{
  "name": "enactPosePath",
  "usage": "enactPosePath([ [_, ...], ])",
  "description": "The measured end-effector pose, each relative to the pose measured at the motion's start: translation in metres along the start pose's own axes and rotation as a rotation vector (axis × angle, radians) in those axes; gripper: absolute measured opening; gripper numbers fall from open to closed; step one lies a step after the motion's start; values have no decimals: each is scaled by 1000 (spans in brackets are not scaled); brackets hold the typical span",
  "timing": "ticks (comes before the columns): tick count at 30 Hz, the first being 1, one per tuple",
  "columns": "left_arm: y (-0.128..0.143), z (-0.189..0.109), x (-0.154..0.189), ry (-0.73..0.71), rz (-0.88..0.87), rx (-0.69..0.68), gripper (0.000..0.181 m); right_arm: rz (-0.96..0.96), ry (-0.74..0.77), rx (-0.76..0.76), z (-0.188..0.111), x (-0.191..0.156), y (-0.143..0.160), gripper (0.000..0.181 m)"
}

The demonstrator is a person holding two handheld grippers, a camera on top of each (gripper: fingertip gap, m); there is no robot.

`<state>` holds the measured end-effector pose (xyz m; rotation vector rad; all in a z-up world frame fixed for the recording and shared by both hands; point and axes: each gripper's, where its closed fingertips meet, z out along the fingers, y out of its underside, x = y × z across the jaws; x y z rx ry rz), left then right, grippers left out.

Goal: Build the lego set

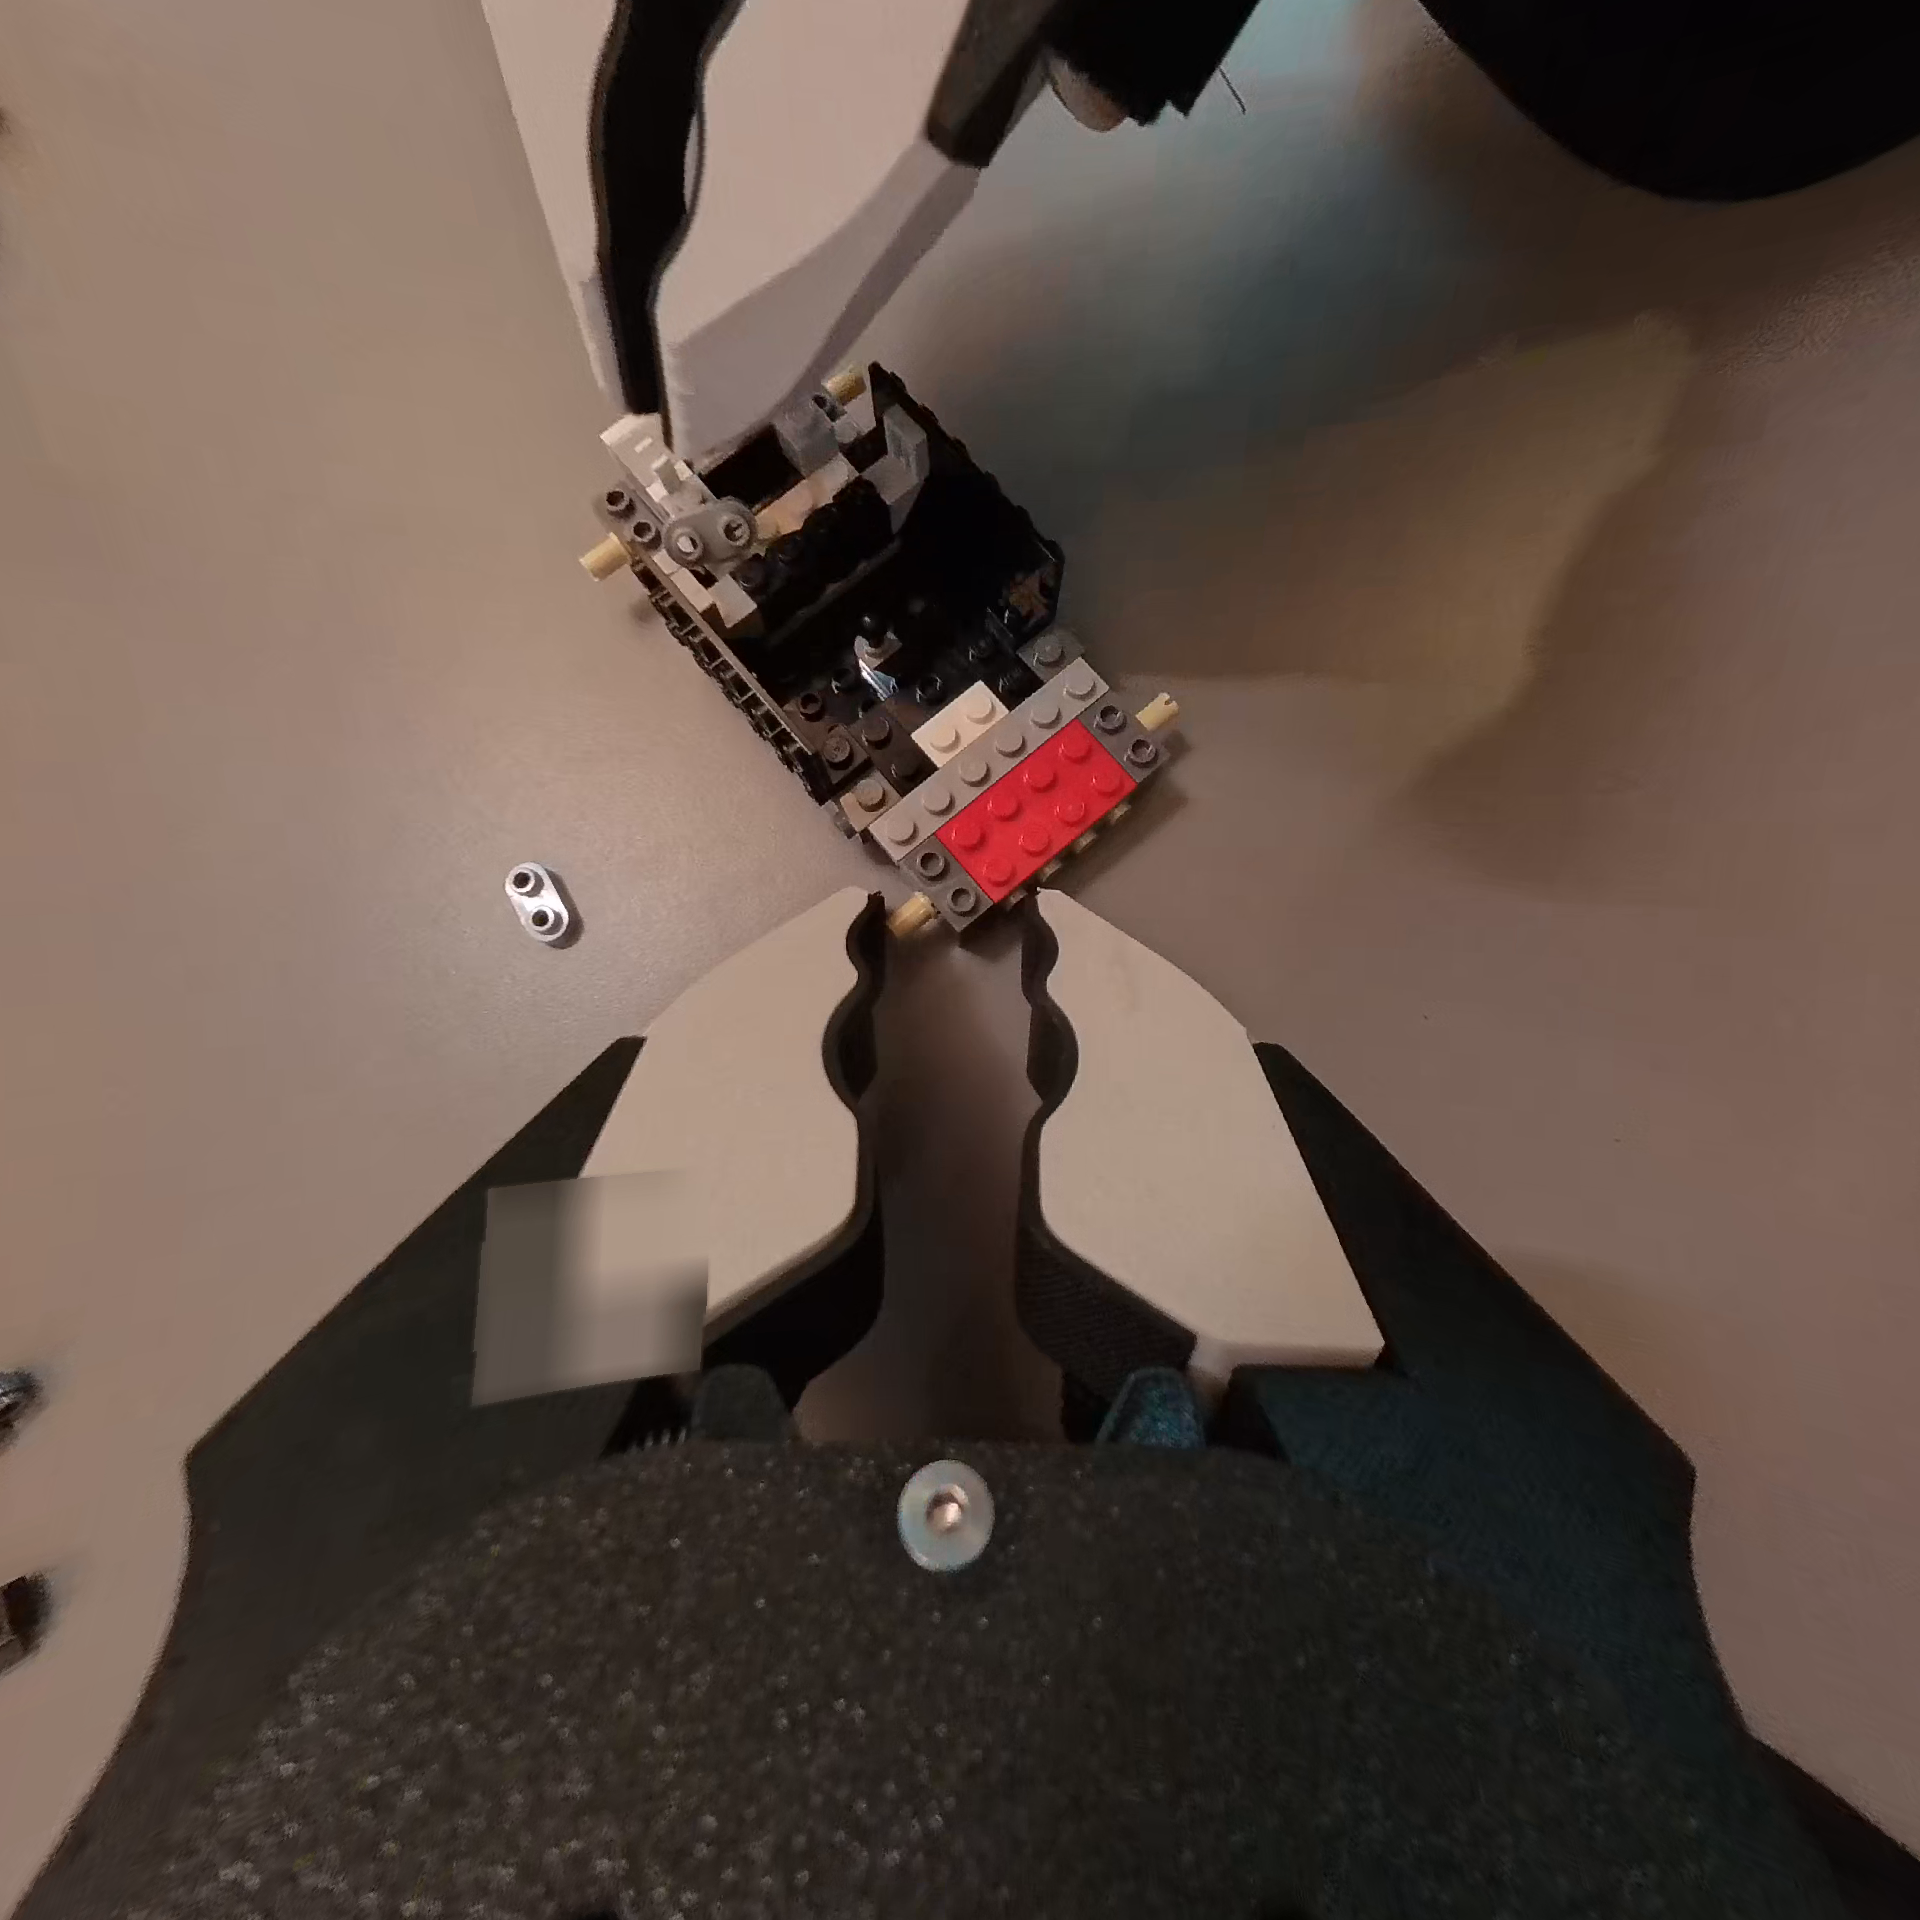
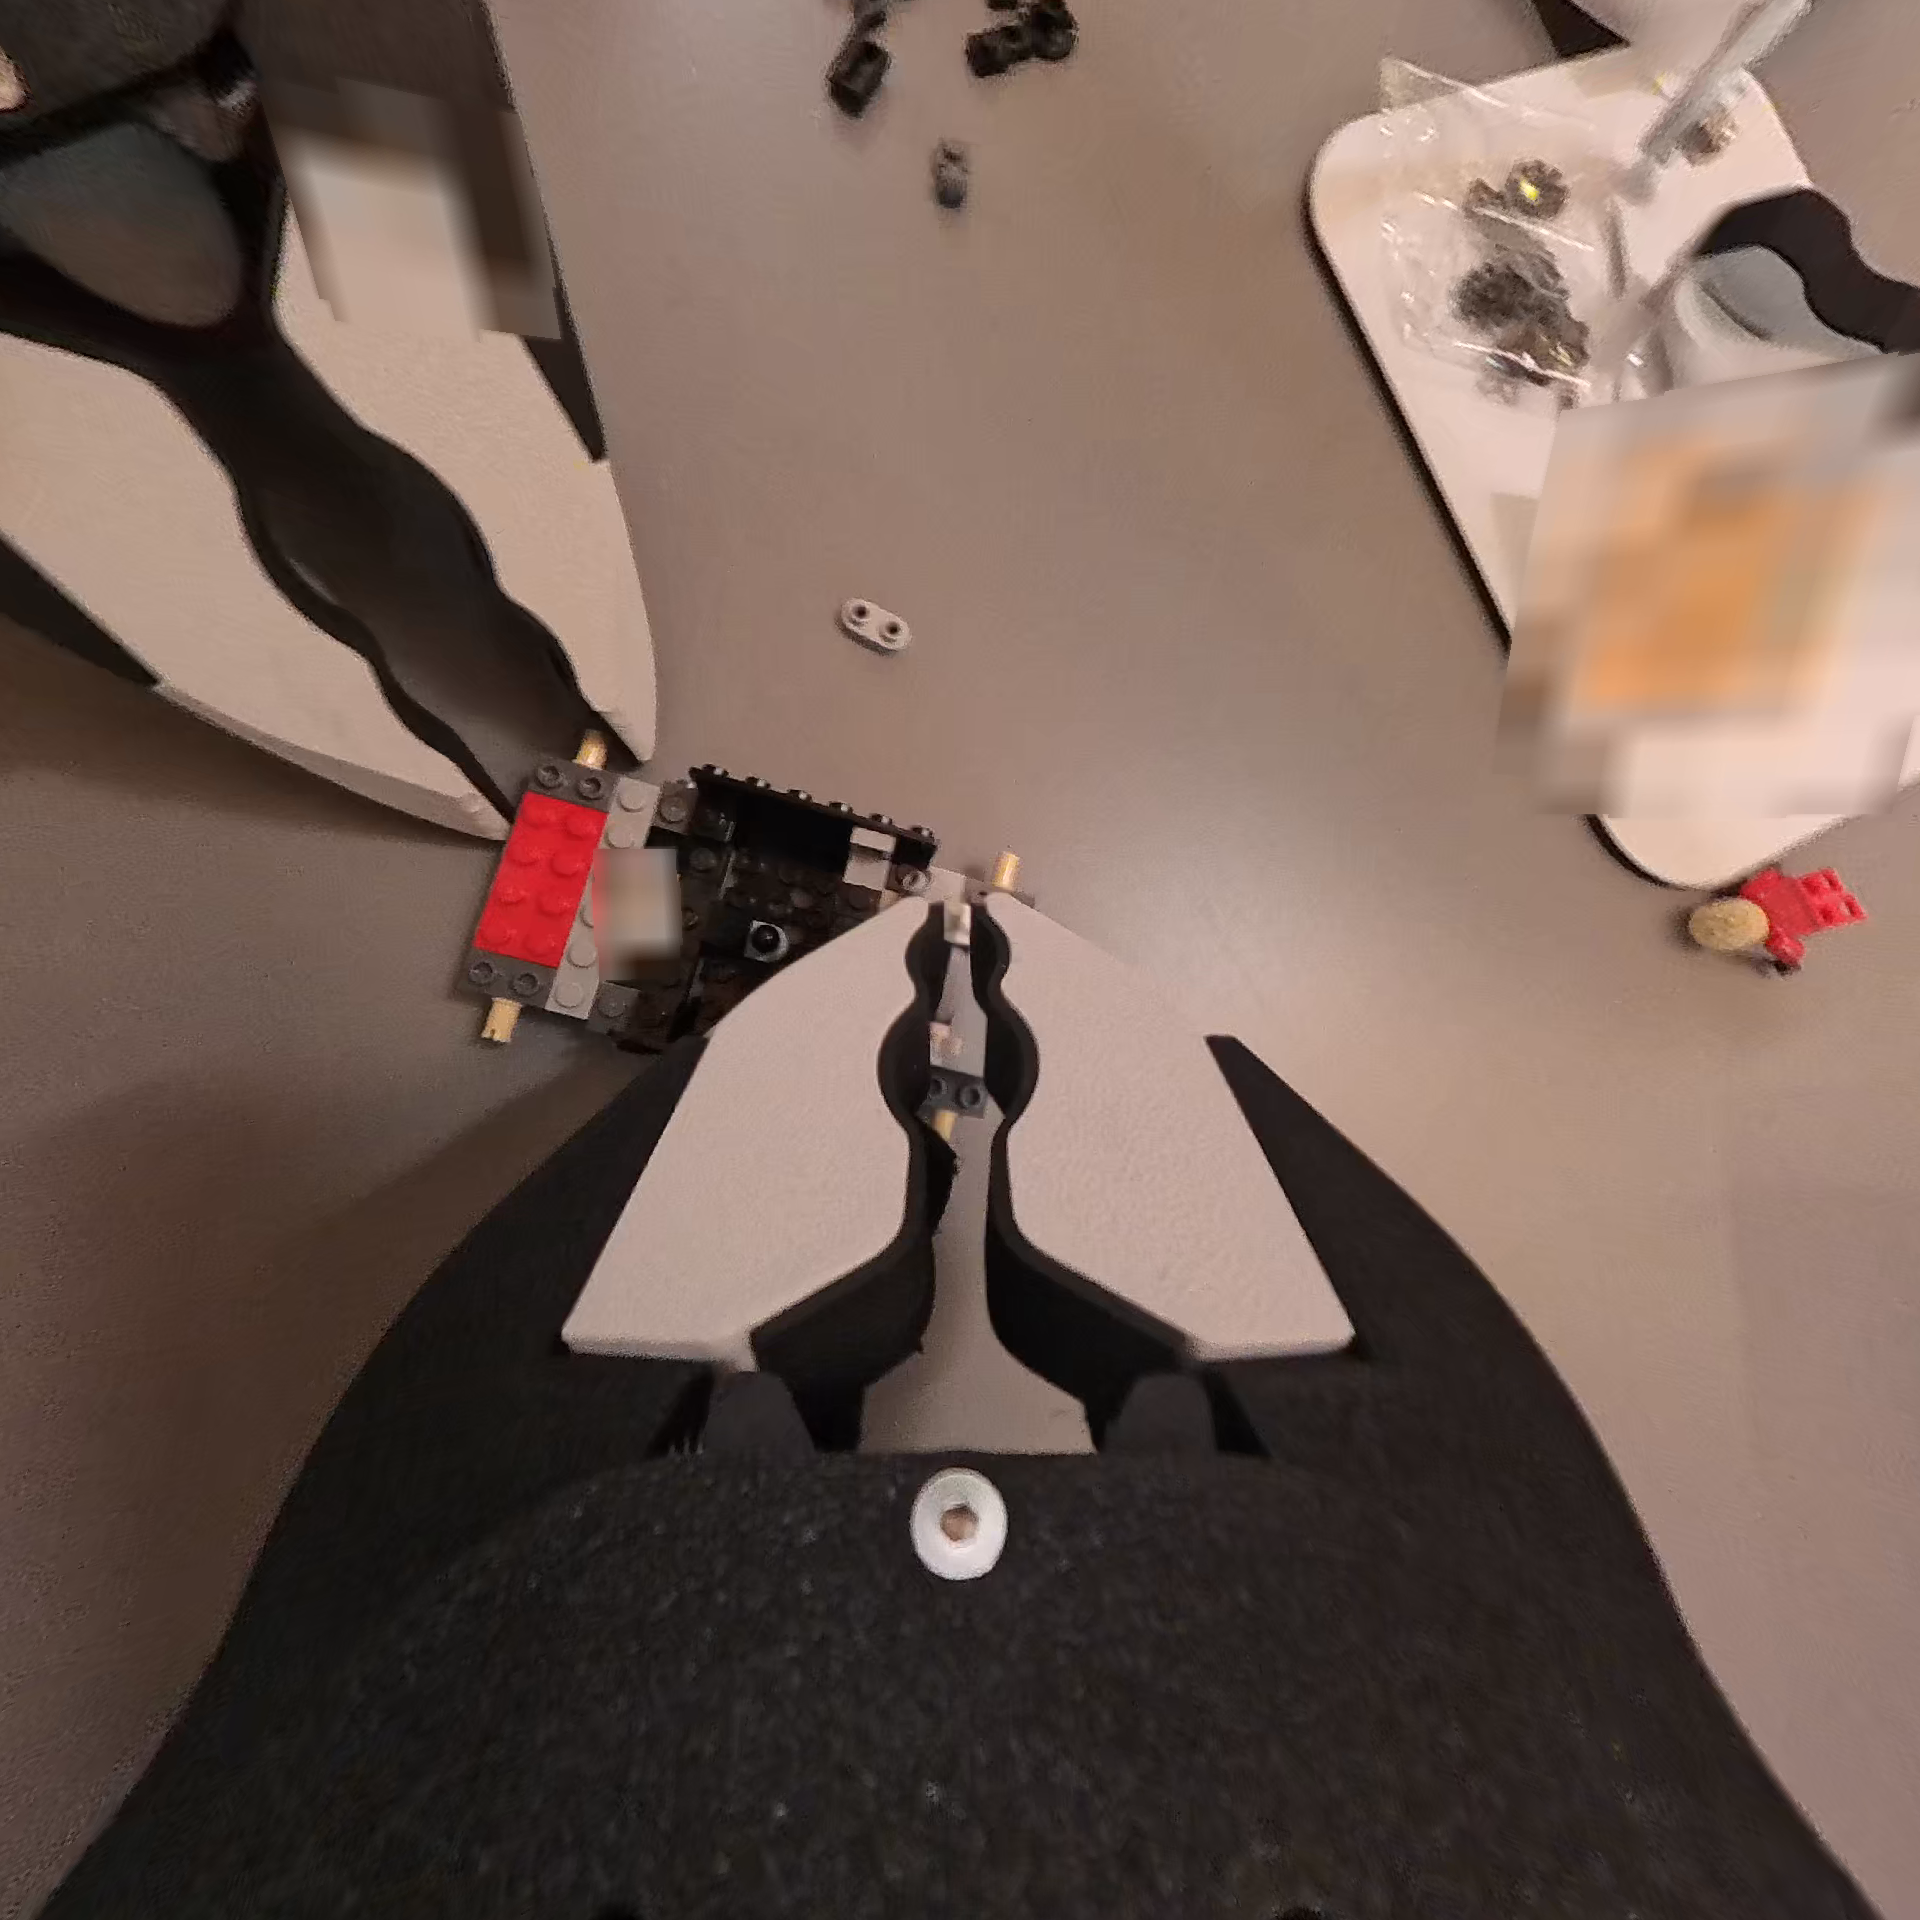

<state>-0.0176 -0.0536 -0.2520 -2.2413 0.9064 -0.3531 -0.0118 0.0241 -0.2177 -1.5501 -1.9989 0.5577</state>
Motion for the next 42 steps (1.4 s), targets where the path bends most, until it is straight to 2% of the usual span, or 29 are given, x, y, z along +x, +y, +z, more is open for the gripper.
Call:
enactPosePath([
  [7, 0, 0, 0, 1, 10, 4, 24, -130, -171, -22, 7, -9, -3, 17],
  [15, 1, -1, 0, 12, 20, 15, 24, -242, -369, -27, 11, -12, -1, 10],
  [22, 1, -2, -2, 17, 36, 31, 23, -312, -465, -32, 12, -13, 1, 6],
  [32, 2, -3, -10, -2, 32, 44, 24, -338, -522, 30, 10, -14, 4, 7],
  [42, 5, -6, -21, -42, 28, 44, 25, -300, -459, 104, 3, 1, -6, 13],
])
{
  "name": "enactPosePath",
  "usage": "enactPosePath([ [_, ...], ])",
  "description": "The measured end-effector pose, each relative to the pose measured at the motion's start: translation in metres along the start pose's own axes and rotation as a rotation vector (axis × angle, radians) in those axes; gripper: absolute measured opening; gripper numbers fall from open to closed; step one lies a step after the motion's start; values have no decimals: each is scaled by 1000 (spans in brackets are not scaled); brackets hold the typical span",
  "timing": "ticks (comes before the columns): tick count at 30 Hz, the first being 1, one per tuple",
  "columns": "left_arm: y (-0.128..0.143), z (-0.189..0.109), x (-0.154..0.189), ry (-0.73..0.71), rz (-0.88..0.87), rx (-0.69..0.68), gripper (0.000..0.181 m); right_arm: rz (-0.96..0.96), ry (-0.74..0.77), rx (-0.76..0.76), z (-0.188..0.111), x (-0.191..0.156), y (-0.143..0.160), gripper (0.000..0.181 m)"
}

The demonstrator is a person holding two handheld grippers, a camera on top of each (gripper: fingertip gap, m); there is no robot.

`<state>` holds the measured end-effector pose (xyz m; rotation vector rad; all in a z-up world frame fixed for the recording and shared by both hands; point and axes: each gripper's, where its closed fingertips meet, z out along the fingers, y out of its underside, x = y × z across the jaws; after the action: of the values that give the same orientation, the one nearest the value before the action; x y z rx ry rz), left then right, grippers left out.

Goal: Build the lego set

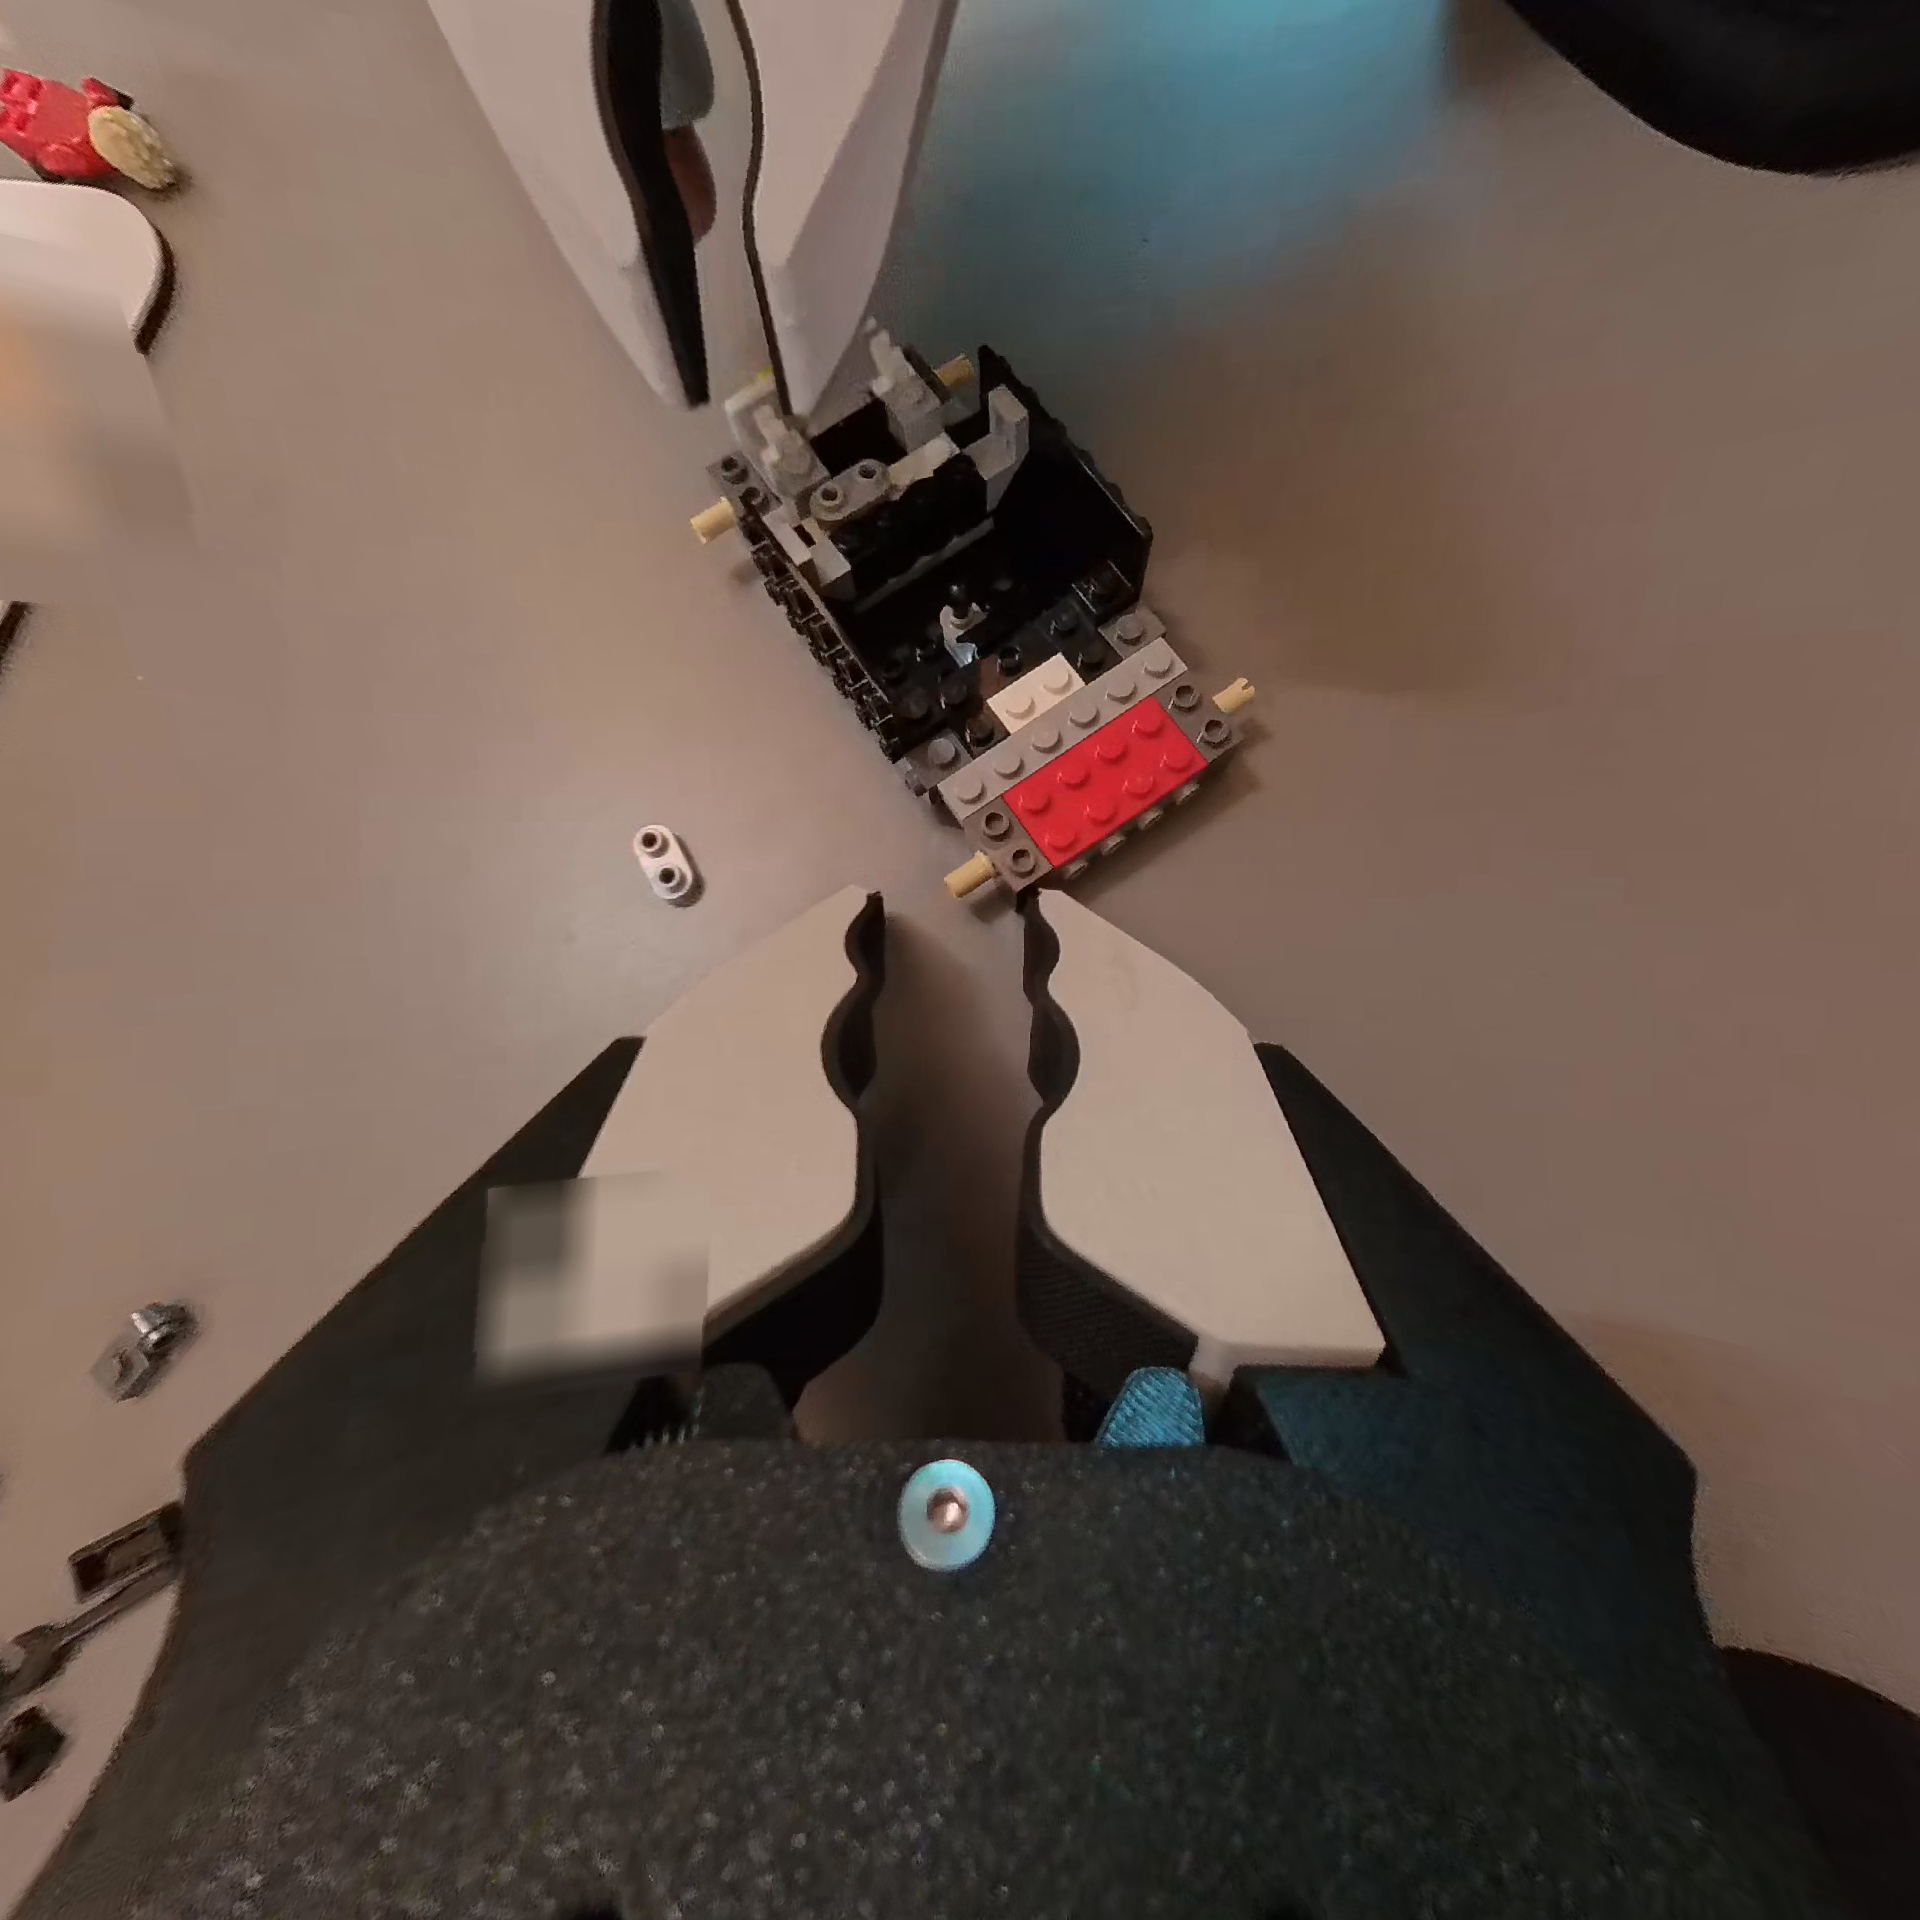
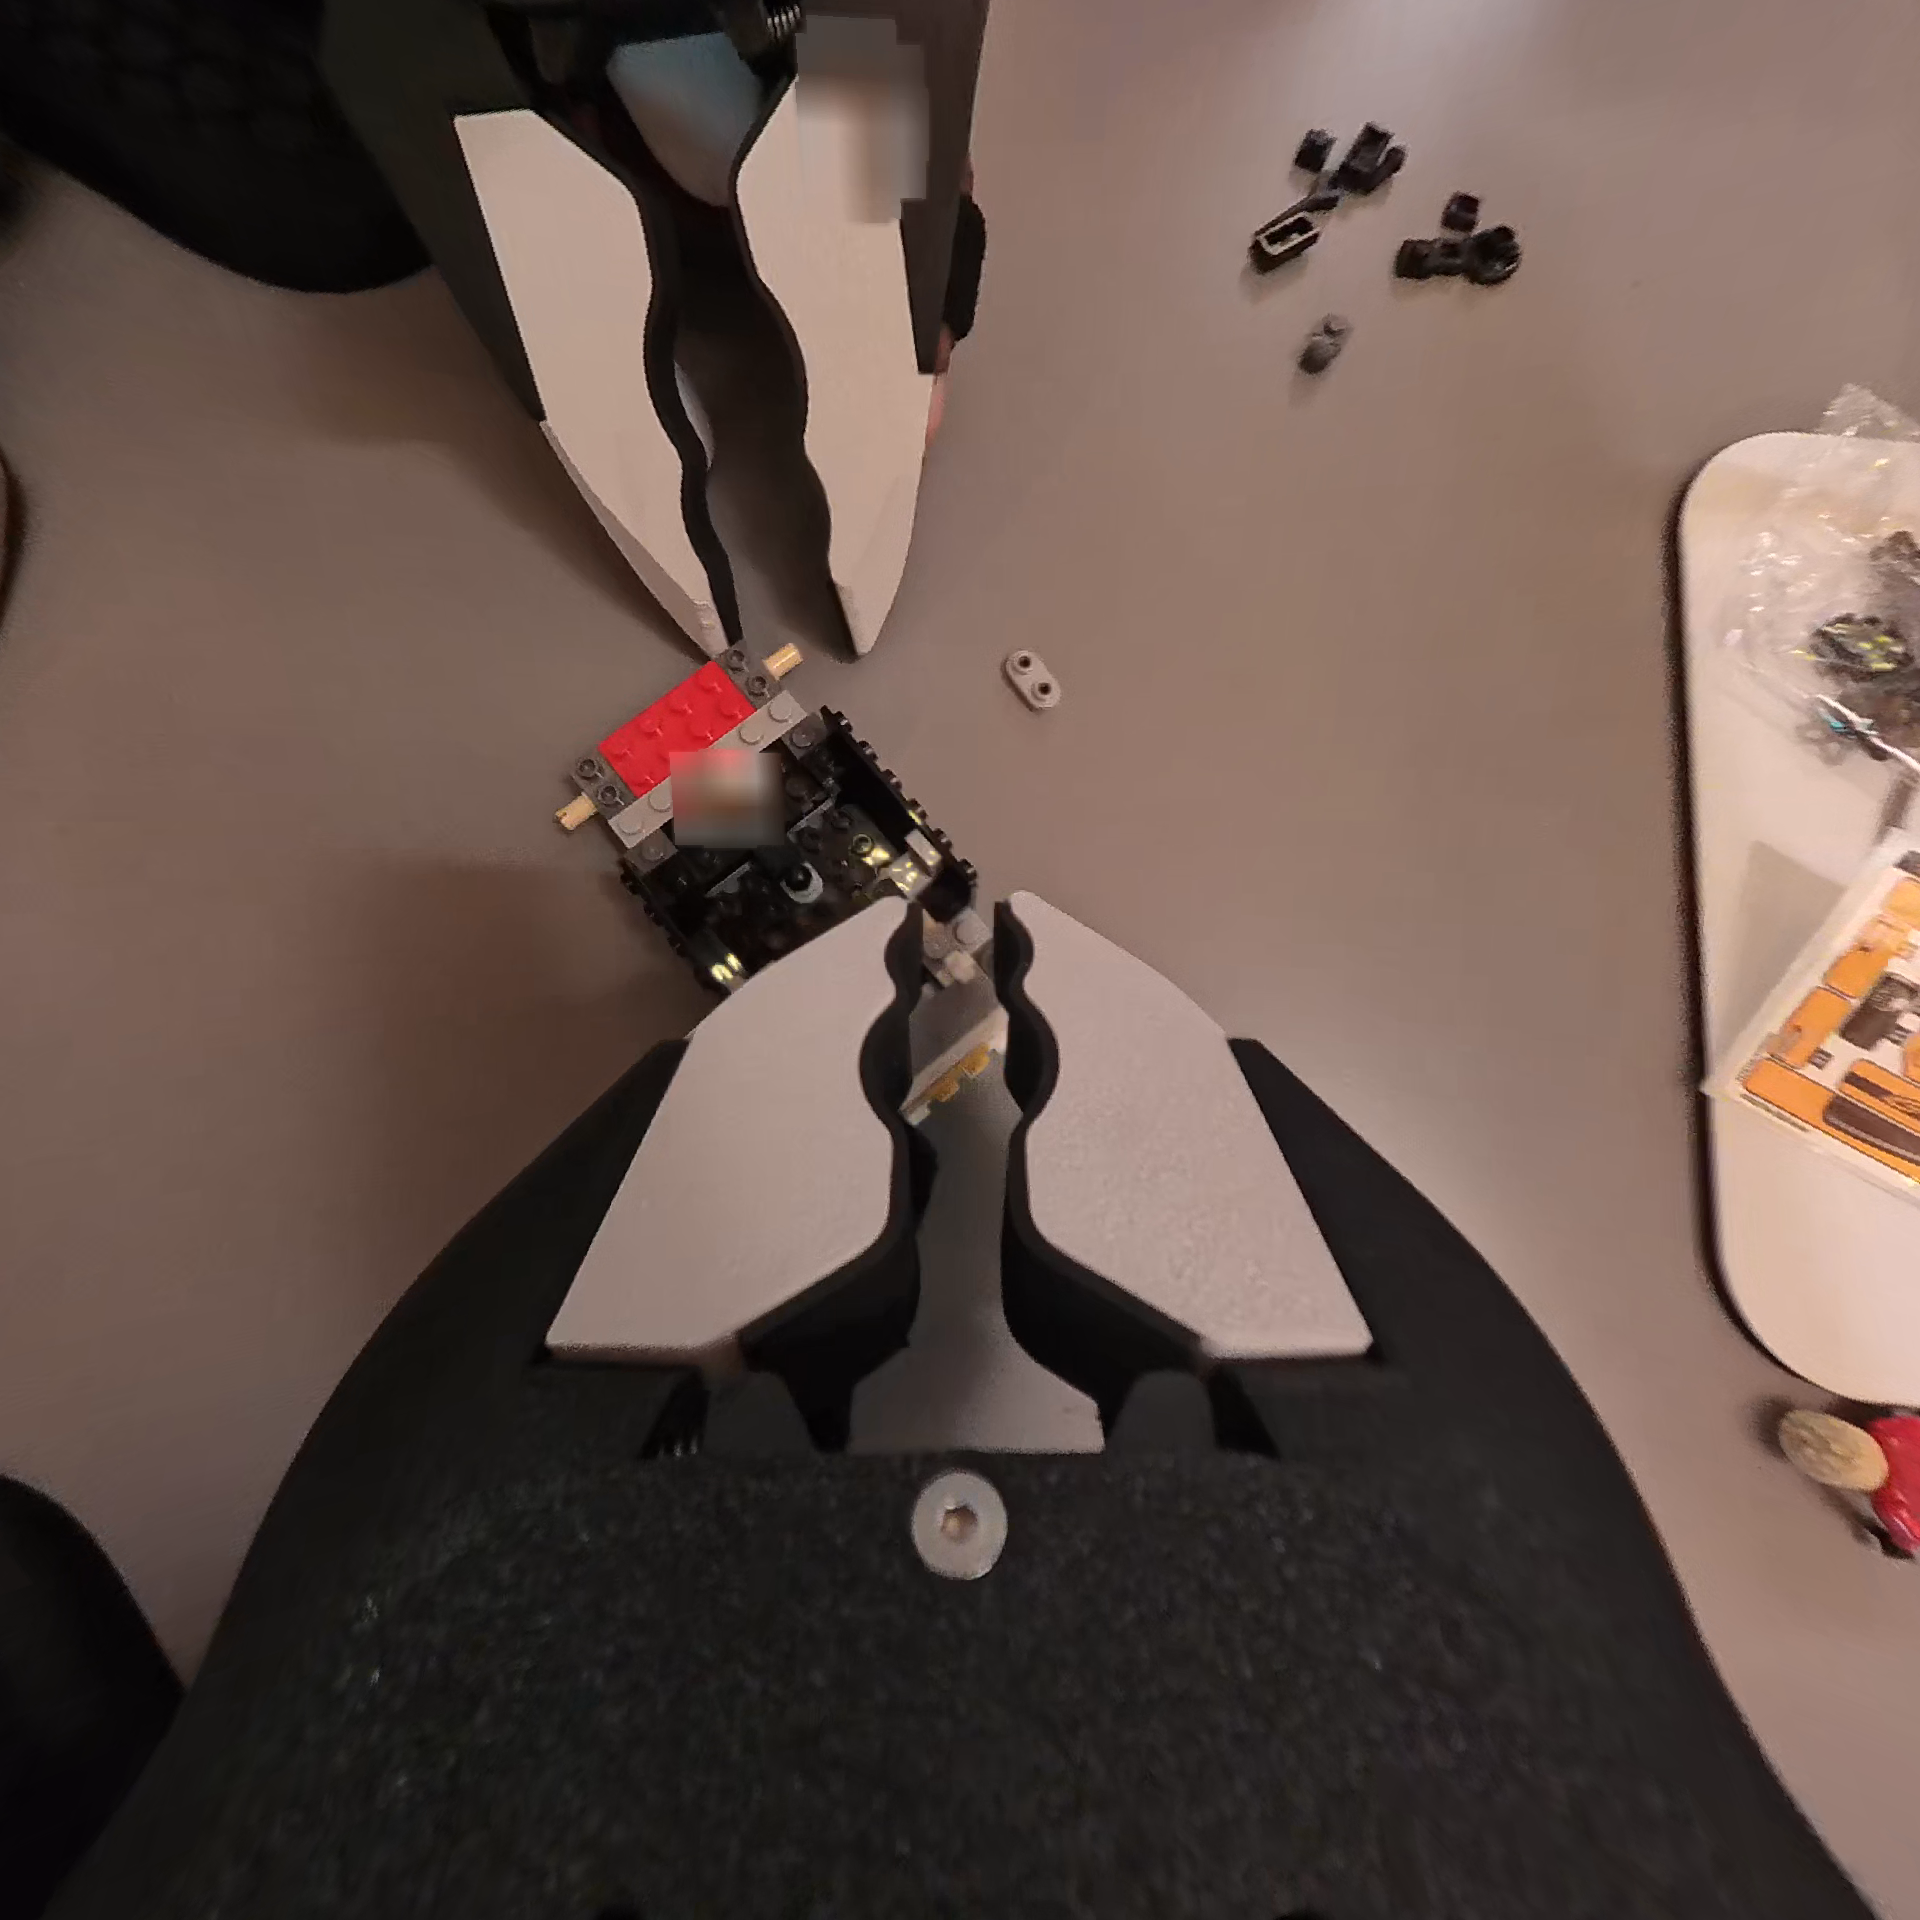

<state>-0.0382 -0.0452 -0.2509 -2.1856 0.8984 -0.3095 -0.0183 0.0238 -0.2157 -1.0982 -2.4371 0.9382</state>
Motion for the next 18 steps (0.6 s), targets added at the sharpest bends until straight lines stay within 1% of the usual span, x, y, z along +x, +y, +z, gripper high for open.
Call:
enactPosePath([
  [4, 4, -4, -9, -34, -1, -10, 26, 37, 48, 24, -9, 7, 4, 14],
  [7, -3, -10, -8, -12, -19, 37, 31, 70, 84, 31, -15, 11, 14, 16],
  [9, -15, -15, -1, 27, -42, 92, 41, 95, 94, 35, -19, 13, 21, 18],
  [11, -25, -17, 6, 62, -85, 128, 57, 122, 77, 40, -22, 11, 28, 22],
  [14, -31, -13, 13, 72, -129, 113, 74, 175, 3, 55, -22, 2, 36, 28],
  [16, -32, -8, 19, 65, -128, 84, 80, 201, -45, 71, -21, -6, 38, 32],
  [18, -33, -1, 20, 34, -127, 62, 82, 203, -52, 81, -17, -11, 39, 33],
])
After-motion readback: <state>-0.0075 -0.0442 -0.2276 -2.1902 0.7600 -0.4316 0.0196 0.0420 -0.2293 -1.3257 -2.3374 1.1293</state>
